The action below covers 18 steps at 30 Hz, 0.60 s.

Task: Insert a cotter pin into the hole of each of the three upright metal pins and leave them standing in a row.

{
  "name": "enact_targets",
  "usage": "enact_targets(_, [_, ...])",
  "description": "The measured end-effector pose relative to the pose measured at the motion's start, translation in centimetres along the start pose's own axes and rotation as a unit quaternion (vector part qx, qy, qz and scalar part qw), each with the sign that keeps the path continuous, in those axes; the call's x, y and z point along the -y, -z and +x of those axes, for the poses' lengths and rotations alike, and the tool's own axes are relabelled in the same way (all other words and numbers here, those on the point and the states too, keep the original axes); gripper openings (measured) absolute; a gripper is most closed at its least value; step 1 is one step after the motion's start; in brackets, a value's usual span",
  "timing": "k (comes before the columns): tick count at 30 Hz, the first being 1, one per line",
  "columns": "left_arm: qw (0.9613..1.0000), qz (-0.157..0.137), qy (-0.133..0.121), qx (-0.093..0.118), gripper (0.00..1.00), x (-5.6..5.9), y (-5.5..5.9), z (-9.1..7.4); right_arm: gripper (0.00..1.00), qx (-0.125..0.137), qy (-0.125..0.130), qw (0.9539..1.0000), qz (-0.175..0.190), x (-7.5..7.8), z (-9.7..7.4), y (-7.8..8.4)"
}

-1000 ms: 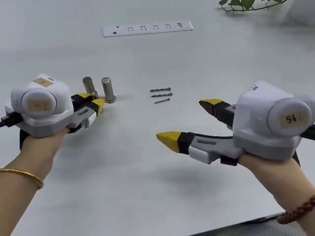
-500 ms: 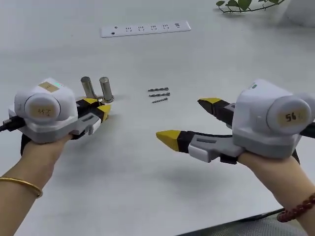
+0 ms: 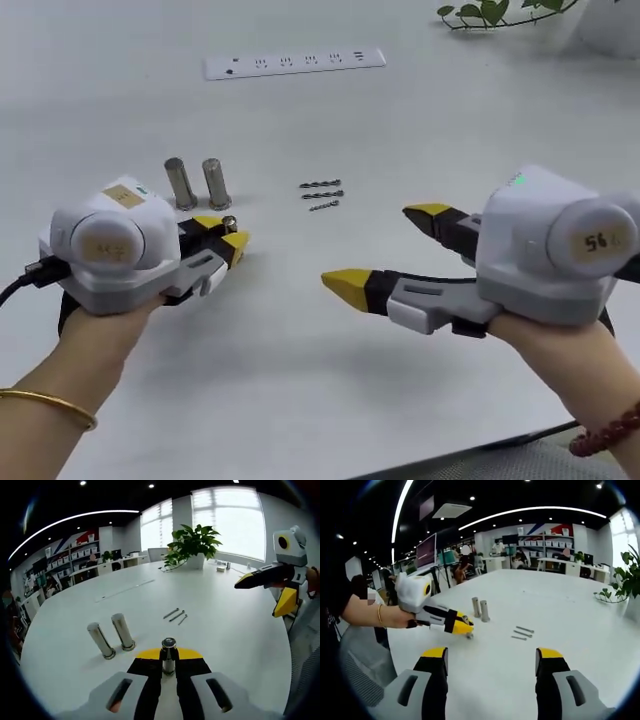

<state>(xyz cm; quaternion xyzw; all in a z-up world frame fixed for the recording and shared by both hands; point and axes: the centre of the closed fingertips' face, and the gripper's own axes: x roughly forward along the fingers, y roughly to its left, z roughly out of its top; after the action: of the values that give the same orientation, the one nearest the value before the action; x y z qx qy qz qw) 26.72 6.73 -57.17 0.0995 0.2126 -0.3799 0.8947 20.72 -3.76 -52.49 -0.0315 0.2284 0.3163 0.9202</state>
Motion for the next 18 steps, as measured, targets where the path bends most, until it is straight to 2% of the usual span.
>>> enact_targets(6, [1.0, 0.0, 0.008, -0.001, 0.06, 0.9, 0.2, 0.1, 0.68, 0.004, -0.01, 0.9999, 0.005, -0.2, 0.0, -0.1])
enact_targets(18, [0.9999, -0.004, 0.011, -0.004, 0.06, 1.3, 0.5, -0.1, 0.64, 0.0, -0.017, 0.9998, 0.005, -0.3, -0.2, 0.0])
